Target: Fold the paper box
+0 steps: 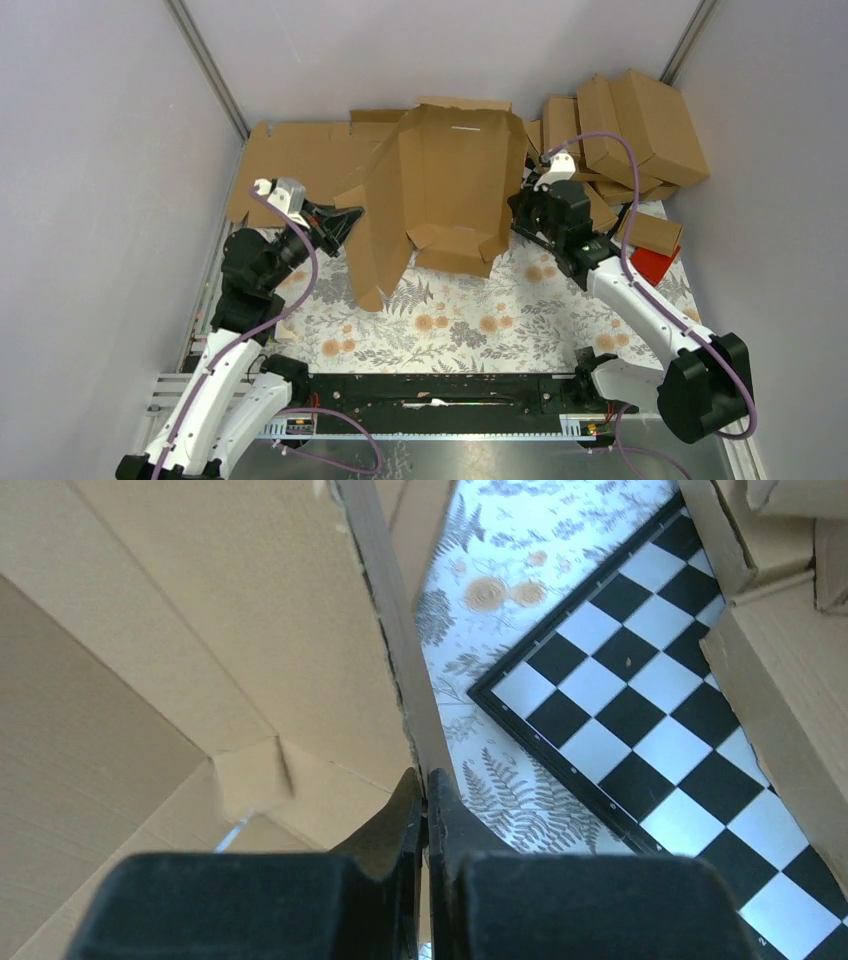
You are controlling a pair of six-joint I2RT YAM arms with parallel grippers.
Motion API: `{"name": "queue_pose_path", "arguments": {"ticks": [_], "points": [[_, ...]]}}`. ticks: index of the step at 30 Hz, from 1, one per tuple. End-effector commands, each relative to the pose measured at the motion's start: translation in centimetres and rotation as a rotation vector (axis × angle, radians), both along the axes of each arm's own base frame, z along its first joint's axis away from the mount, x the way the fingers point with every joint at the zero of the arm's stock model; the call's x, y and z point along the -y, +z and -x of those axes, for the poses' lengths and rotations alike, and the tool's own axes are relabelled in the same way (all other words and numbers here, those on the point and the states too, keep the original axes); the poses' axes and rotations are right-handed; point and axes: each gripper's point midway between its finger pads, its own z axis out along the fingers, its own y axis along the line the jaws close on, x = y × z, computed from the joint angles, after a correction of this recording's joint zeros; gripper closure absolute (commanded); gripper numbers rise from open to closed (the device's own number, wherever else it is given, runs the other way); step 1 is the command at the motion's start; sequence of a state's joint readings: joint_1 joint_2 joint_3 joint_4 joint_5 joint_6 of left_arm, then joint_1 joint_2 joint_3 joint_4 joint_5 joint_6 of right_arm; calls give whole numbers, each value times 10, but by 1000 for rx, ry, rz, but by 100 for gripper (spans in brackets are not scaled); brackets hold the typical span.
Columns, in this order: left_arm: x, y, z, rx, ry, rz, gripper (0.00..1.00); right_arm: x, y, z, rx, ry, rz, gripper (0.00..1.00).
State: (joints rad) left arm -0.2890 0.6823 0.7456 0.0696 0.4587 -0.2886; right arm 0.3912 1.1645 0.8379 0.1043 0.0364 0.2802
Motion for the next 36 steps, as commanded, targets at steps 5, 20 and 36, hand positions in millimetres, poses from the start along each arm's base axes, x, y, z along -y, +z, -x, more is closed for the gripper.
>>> {"name": "queue_pose_path", "arguments": {"ticks": [5,20,36], "points": [[-2,-26,13,-24,0,71,100,-9,-38,4,14,-40,25,98],[2,-39,27,-90,-45,76,100,-9,-52,28,-23,-3,25,78],[7,-38,36,-73,-102,26,100,-39,-74,49,-120,172,-34,71]]}}
